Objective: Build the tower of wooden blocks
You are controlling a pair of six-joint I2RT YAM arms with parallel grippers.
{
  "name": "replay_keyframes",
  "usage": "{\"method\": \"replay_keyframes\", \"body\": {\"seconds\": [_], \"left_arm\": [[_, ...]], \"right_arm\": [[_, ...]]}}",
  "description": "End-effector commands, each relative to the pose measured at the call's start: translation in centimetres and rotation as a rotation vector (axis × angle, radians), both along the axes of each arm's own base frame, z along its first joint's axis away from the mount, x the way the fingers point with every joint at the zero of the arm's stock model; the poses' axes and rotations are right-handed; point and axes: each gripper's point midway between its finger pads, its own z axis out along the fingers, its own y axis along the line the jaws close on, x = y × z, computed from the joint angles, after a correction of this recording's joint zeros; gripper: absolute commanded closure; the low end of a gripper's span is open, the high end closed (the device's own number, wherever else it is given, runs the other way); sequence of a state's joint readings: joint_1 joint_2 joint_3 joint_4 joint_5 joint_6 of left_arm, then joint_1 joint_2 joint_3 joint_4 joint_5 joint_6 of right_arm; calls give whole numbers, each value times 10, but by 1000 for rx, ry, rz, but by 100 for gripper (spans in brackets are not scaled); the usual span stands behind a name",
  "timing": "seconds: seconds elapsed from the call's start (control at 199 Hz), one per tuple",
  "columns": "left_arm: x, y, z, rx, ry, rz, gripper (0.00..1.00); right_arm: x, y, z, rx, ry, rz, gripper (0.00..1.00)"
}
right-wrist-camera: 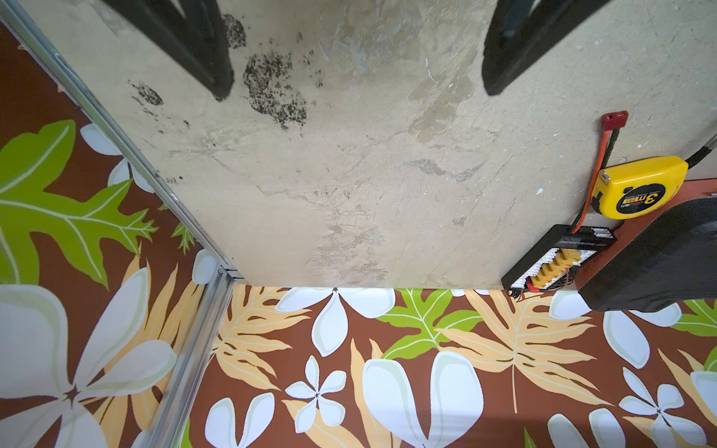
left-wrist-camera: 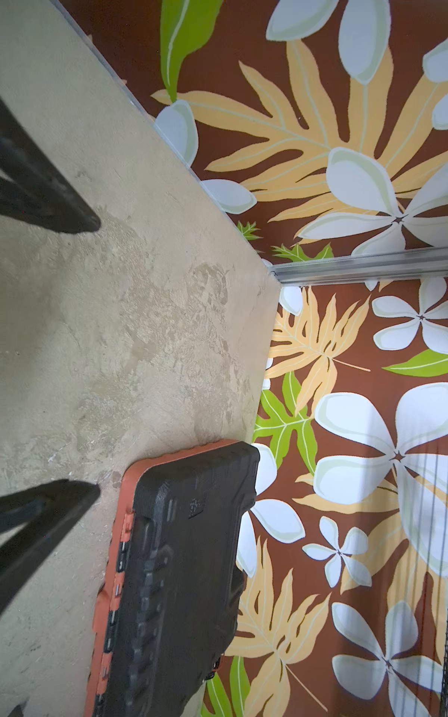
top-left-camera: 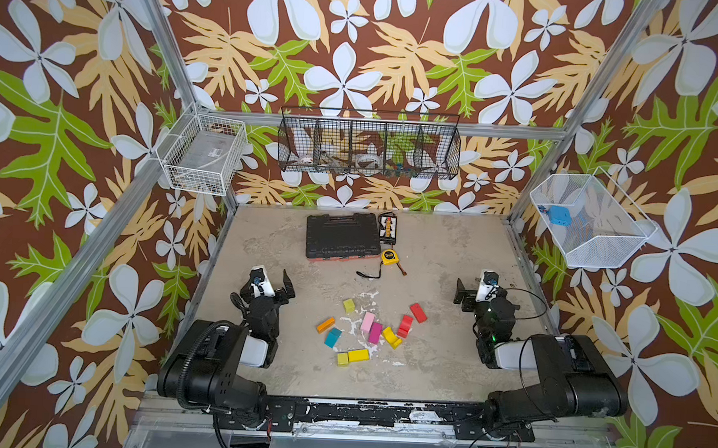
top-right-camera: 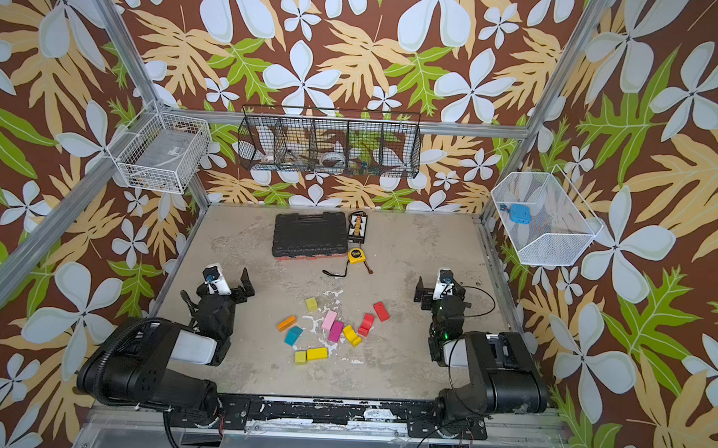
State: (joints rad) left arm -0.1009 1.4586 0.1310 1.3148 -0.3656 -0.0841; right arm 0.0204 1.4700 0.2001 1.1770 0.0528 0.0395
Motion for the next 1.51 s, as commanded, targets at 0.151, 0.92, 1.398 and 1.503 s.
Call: {"method": "replay_keyframes", "body": {"seconds": [0.151,0.92,1.398,1.503], "left_arm": [[1,1,9,-1,-36,3,0],[-18,-15,35,47,-106,-52,0],[-93,-35,76,-323,-397,-225,0],[-95,-21,68,-372,-394,-146,0]], "right_arm": [[2,1,5,-7,-15,3,0],[0,1,19,-43,-28,-50,0],[-37,60,44,532,165,107,0],[-46,86,38,654,216,223,0]]}}
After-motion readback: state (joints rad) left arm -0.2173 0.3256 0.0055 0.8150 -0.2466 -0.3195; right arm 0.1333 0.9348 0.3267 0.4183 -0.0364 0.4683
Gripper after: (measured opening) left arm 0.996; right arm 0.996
